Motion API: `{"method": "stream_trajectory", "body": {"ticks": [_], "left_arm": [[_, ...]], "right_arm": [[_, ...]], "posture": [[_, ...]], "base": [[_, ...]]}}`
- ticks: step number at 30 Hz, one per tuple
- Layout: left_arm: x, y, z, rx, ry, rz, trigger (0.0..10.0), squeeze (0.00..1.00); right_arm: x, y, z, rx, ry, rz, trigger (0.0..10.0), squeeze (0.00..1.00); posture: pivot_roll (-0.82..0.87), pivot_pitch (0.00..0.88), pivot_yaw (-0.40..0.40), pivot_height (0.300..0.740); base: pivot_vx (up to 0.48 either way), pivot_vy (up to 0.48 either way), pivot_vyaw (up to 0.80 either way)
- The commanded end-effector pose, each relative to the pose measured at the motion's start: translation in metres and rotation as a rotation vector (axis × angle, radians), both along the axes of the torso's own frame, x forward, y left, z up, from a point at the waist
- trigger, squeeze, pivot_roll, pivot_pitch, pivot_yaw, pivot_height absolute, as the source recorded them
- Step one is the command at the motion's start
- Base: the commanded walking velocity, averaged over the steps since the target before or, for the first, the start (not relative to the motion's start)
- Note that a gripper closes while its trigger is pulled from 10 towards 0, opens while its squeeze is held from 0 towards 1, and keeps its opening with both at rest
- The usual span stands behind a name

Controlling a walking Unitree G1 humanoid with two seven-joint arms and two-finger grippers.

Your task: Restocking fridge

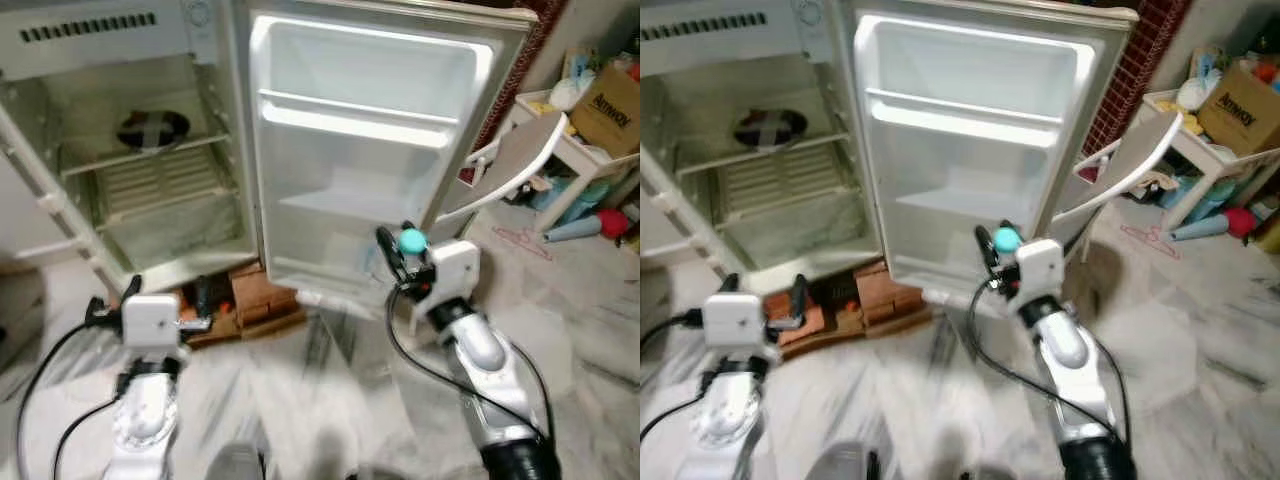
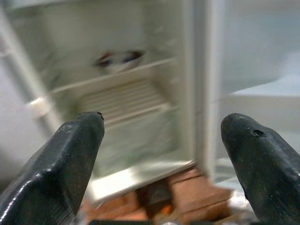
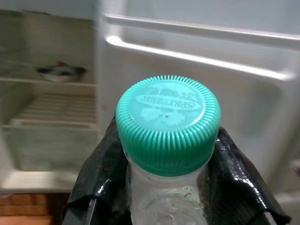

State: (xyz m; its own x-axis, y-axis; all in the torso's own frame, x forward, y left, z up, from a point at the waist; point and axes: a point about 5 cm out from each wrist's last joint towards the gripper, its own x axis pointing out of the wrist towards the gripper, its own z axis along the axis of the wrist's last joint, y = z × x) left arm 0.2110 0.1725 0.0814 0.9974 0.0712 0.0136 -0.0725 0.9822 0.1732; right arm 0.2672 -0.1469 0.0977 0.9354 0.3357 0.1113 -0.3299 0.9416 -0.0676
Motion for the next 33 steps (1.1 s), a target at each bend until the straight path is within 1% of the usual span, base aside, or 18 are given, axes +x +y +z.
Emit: {"method": "stream_trajectory", "body": {"ticks": [1, 3, 5, 10, 16, 27, 33], "left_arm": [[-0.004, 0.001, -0.002, 0.006, 0.02, -0.011, 10.0, 0.0], [-0.004, 0.001, -0.002, 0.003, 0.03, -0.024, 10.0, 0.0], [-0.004, 0.001, -0.002, 0.001, 0.029, -0.032, 10.0, 0.0], [0.001, 0.003, 0.001, -0.003, 0.023, -0.033, 10.0, 0.0], [0.002, 0.003, -0.001, -0.006, 0.029, -0.032, 10.0, 0.0], [0.002, 0.004, -0.002, -0.015, 0.034, -0.028, 10.0, 0.0], [0.002, 0.002, -0.003, -0.026, 0.037, -0.022, 10.0, 0.0]], "right_arm": [[0.0, 0.001, 0.009, -0.007, -0.042, -0.003, 10.0, 0.0], [0.001, 0.004, 0.01, -0.01, -0.045, 0.002, 10.0, 0.0], [0.001, 0.006, 0.01, -0.018, -0.051, 0.008, 10.0, 0.0], [0.005, 0.006, 0.014, -0.005, -0.062, 0.003, 10.0, 0.0], [0.011, 0.004, 0.018, -0.001, -0.072, -0.006, 10.0, 0.0], [0.012, 0.006, 0.018, 0.001, -0.075, 0.002, 10.0, 0.0], [0.012, 0.006, 0.017, 0.002, -0.064, 0.009, 10.0, 0.0]], "posture": [[0.11, 0.05, -0.058, 0.74], [0.11, 0.049, -0.055, 0.74], [0.11, 0.048, -0.055, 0.74], [0.11, 0.046, -0.052, 0.74], [0.11, 0.044, -0.053, 0.74], [0.12, 0.045, -0.053, 0.74], [0.11, 0.049, -0.054, 0.74]], "base": [[0.0, 0.0, 0.0], [0.0, 0.0, 0.0], [0.0, 0.0, 0.8], [0.343, 0.0, 0.71], [0.41, 0.0, 0.0], [0.416, 0.0, 0.0], [0.053, 0.0, 0.0]]}}
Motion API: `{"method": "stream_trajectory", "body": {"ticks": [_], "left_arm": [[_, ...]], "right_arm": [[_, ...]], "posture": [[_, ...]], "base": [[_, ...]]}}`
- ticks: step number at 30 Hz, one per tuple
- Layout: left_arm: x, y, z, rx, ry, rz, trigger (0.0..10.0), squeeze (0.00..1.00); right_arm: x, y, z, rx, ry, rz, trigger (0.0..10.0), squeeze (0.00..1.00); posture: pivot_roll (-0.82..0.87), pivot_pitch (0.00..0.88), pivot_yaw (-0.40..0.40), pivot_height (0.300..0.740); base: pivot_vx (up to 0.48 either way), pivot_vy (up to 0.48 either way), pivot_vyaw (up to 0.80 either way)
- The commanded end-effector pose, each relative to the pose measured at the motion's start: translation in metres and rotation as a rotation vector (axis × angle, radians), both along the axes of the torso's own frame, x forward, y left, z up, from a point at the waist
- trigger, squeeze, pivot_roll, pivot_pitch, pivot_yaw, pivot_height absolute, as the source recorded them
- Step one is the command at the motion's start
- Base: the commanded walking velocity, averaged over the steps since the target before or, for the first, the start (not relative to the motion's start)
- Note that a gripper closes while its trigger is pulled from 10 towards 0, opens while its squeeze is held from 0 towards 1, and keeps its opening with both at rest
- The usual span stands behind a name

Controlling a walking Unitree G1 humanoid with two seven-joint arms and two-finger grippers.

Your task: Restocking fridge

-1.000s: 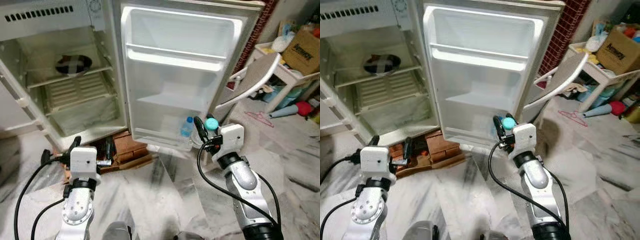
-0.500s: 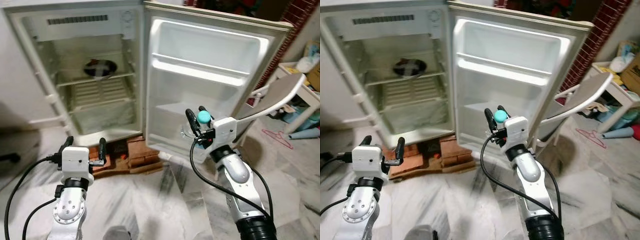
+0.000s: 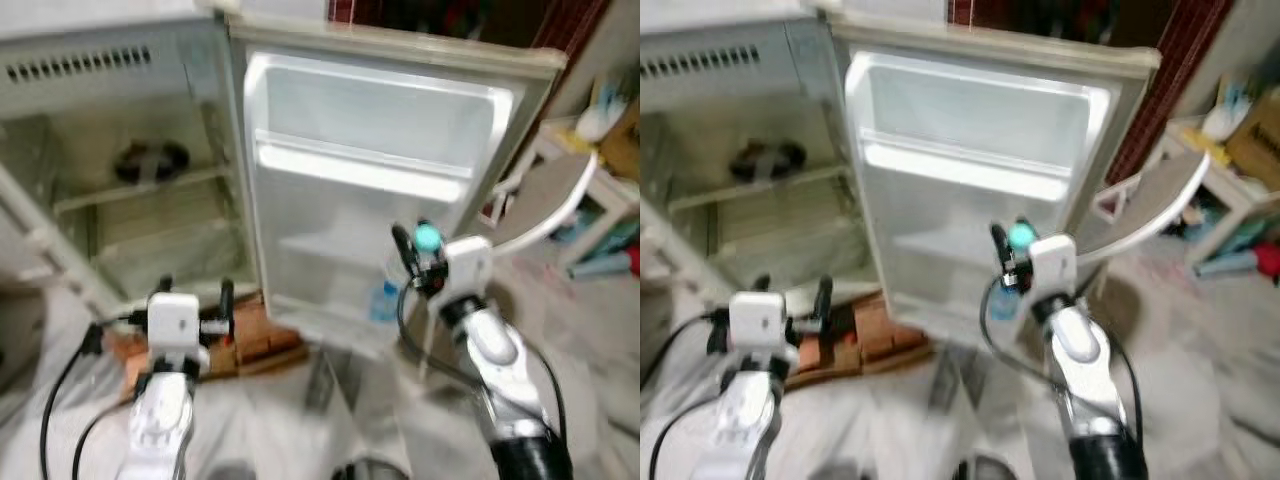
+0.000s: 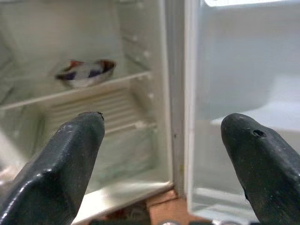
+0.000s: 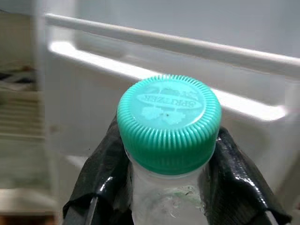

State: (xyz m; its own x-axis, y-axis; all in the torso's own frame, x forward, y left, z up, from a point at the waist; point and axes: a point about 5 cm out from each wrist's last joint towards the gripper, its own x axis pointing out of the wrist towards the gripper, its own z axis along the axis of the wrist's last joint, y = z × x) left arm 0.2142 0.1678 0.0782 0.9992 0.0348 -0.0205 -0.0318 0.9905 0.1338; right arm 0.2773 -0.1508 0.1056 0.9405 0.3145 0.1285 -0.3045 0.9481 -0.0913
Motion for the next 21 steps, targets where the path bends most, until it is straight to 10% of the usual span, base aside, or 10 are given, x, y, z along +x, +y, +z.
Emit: {"method": "stream_trajectory", "body": {"ticks": [1, 21], "left_arm": [[-0.001, 0.007, 0.0, 0.016, 0.006, 0.015, 10.0, 0.0], [-0.006, 0.012, -0.004, 0.037, 0.043, 0.046, 10.0, 0.0]], "right_arm": [[0.002, 0.01, 0.009, 0.017, -0.037, 0.036, 10.0, 0.0], [-0.008, 0.043, -0.005, 0.152, 0.117, 0.291, 10.0, 0.0]], "posture": [[0.11, 0.051, -0.054, 0.74], [0.13, 0.082, -0.052, 0.74]], "base": [[0.0, 0.0, 0.0], [0.0, 0.0, 0.0]]}}
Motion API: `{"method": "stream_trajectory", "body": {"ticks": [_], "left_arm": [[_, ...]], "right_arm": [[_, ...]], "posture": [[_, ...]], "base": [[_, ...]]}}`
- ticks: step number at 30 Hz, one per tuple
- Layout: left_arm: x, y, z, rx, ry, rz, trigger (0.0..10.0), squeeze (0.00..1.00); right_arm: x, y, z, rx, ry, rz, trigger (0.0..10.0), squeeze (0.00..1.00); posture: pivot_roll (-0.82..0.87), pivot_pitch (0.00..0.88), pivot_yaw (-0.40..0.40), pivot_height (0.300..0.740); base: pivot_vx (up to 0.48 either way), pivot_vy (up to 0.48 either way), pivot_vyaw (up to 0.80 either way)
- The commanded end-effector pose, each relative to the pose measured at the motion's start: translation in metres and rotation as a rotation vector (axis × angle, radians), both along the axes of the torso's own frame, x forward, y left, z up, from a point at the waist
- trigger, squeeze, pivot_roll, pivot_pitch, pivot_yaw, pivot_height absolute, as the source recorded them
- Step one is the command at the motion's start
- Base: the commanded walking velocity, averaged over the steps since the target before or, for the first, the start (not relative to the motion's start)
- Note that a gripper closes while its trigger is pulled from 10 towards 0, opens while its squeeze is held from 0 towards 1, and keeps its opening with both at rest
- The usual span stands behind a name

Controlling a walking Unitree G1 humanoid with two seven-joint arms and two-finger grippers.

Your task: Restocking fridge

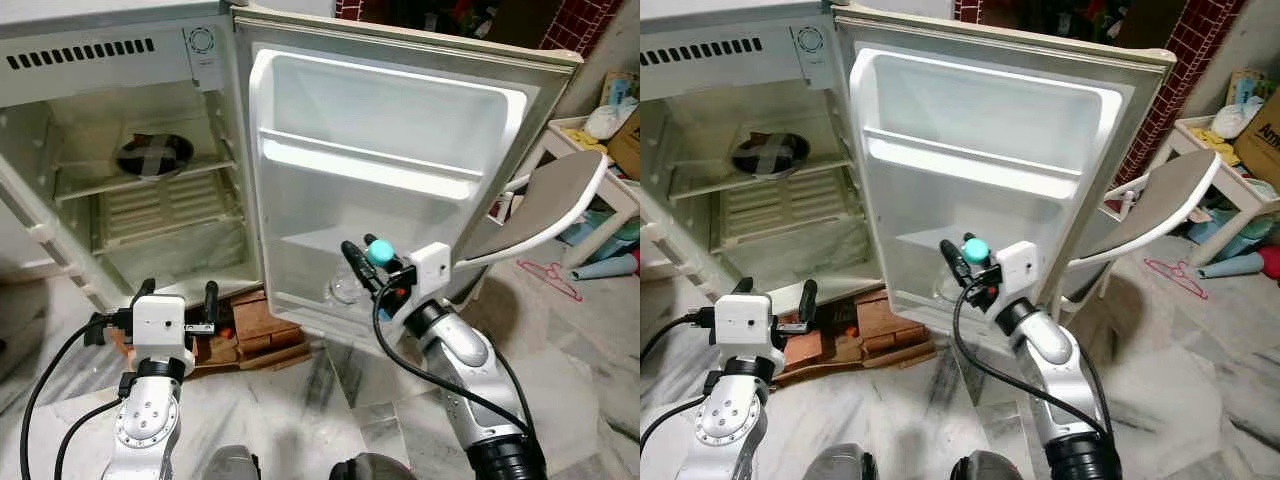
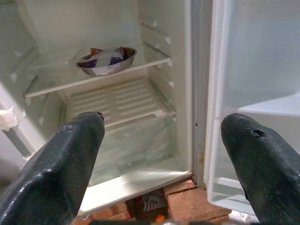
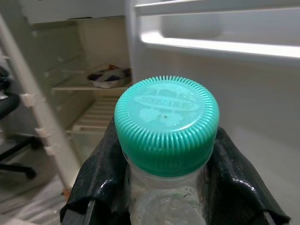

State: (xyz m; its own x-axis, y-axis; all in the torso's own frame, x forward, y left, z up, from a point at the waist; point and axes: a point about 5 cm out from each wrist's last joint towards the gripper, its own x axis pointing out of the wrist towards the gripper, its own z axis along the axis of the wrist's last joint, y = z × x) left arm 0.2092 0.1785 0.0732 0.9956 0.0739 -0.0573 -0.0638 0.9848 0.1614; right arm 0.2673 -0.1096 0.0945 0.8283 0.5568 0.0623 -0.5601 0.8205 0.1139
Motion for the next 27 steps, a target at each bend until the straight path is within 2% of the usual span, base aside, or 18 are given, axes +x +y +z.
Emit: {"method": "stream_trajectory", "body": {"ticks": [1, 10, 27], "left_arm": [[-0.0005, 0.0019, 0.0006, 0.012, 0.005, 0.008, 10.0, 0.0], [-0.0012, 0.0004, -0.0001, 0.017, 0.018, 0.0, 10.0, 0.0], [-0.0021, -0.0042, -0.001, 0.028, 0.029, -0.027, 10.0, 0.0]], "right_arm": [[0.0019, 0.0023, 0.0054, 0.003, -0.031, 0.001, 10.0, 0.0], [0.007, -0.0011, 0.0072, 0.011, -0.03, -0.044, 10.0, 0.0], [0.0056, 0.0031, 0.0079, 0.017, -0.048, -0.044, 10.0, 0.0]], "posture": [[0.13, 0.083, -0.052, 0.74], [0.14, 0.096, -0.044, 0.74], [0.13, 0.109, -0.037, 0.645]], "base": [[0.0, 0.0, 0.0], [0.0, 0.0, 0.0], [0.0, 0.0, 0.0]]}}
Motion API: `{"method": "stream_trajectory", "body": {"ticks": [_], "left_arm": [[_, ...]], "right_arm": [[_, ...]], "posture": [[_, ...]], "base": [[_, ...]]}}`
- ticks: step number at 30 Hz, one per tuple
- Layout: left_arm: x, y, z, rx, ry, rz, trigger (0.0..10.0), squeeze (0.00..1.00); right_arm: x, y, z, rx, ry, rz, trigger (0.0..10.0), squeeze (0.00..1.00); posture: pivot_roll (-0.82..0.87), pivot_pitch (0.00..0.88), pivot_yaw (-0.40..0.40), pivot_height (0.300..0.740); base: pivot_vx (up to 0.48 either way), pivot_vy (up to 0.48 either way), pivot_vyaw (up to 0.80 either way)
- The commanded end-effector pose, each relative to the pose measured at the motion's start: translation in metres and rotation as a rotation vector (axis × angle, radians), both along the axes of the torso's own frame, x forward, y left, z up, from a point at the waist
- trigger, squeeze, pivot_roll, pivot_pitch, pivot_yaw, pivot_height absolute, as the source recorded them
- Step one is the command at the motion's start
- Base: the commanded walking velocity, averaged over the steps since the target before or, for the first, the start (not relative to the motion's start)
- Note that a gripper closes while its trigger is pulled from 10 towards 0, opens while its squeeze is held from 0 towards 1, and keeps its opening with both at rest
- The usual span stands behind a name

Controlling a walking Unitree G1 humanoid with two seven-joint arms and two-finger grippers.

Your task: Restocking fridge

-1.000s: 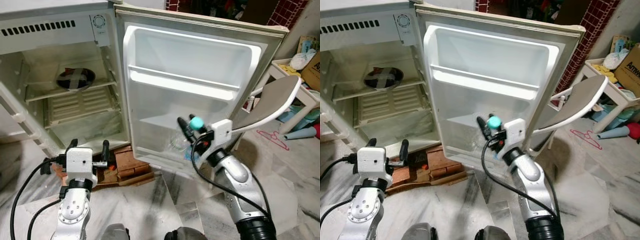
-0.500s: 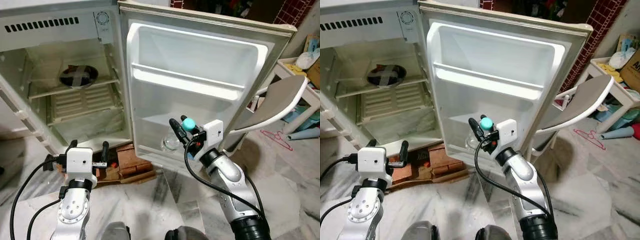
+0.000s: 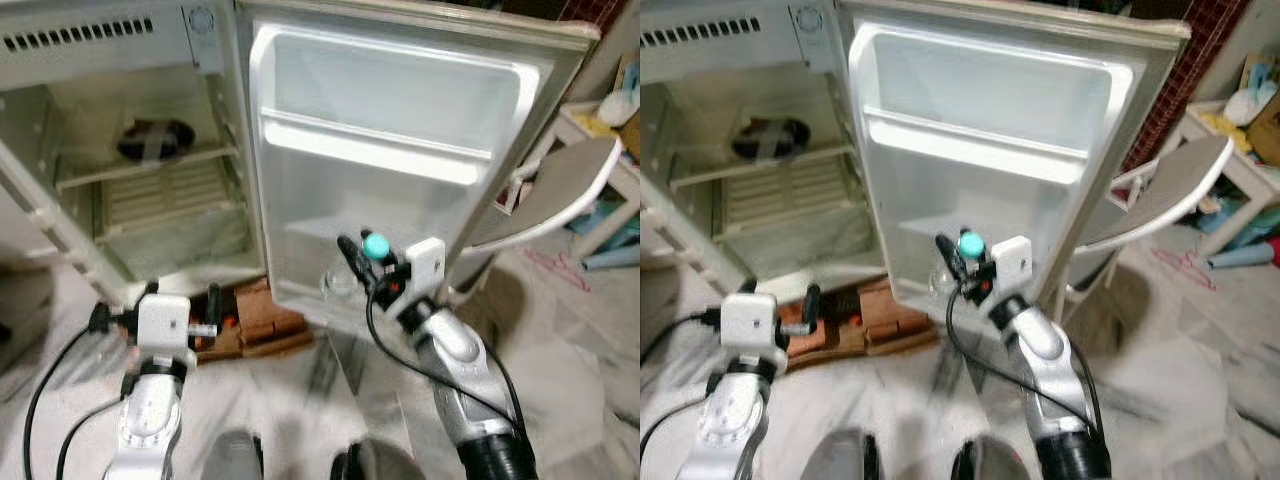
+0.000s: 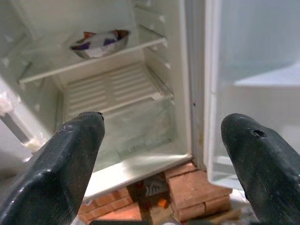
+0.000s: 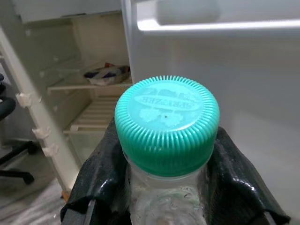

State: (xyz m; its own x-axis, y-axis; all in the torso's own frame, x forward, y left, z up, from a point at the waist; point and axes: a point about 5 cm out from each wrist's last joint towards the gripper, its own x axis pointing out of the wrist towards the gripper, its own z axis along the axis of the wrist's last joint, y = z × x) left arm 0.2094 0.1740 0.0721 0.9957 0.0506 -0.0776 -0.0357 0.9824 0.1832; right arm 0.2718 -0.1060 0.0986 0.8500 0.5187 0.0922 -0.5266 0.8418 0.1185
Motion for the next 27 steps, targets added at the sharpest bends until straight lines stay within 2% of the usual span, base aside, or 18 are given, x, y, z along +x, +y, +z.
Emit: {"method": "stream_trajectory", "body": {"ticks": [1, 15, 20, 24, 27], "left_arm": [[-0.002, 0.0, 0.0, 0.007, 0.008, -0.001, 10.0, 0.0], [-0.004, -0.005, -0.002, 0.0, 0.025, -0.031, 10.0, 0.0], [0.002, 0.001, 0.005, 0.01, 0.0, 0.0, 10.0, 0.0], [0.021, 0.016, 0.02, 0.033, -0.054, 0.034, 10.0, 0.0], [0.023, 0.02, 0.023, 0.038, -0.064, 0.029, 10.0, 0.0]], "right_arm": [[0.001, -0.001, 0.004, -0.005, -0.026, -0.001, 10.0, 0.0], [0.001, 0.002, -0.001, -0.011, -0.023, -0.002, 10.0, 0.0], [0.004, 0.001, 0.004, -0.01, -0.051, -0.014, 10.0, 0.0], [0.011, 0.006, 0.011, -0.011, -0.085, -0.016, 10.0, 0.0], [0.013, 0.006, 0.013, -0.008, -0.101, -0.026, 10.0, 0.0]], "posture": [[0.13, 0.109, -0.036, 0.64], [0.14, 0.108, -0.042, 0.635], [0.13, 0.112, -0.039, 0.635], [0.14, 0.141, -0.056, 0.635], [0.14, 0.16, -0.055, 0.635]], "base": [[0.0, 0.0, 0.0], [0.0, 0.0, 0.0], [0.0, 0.0, 0.0], [0.0, 0.0, 0.0], [0.0, 0.0, 0.0]]}}
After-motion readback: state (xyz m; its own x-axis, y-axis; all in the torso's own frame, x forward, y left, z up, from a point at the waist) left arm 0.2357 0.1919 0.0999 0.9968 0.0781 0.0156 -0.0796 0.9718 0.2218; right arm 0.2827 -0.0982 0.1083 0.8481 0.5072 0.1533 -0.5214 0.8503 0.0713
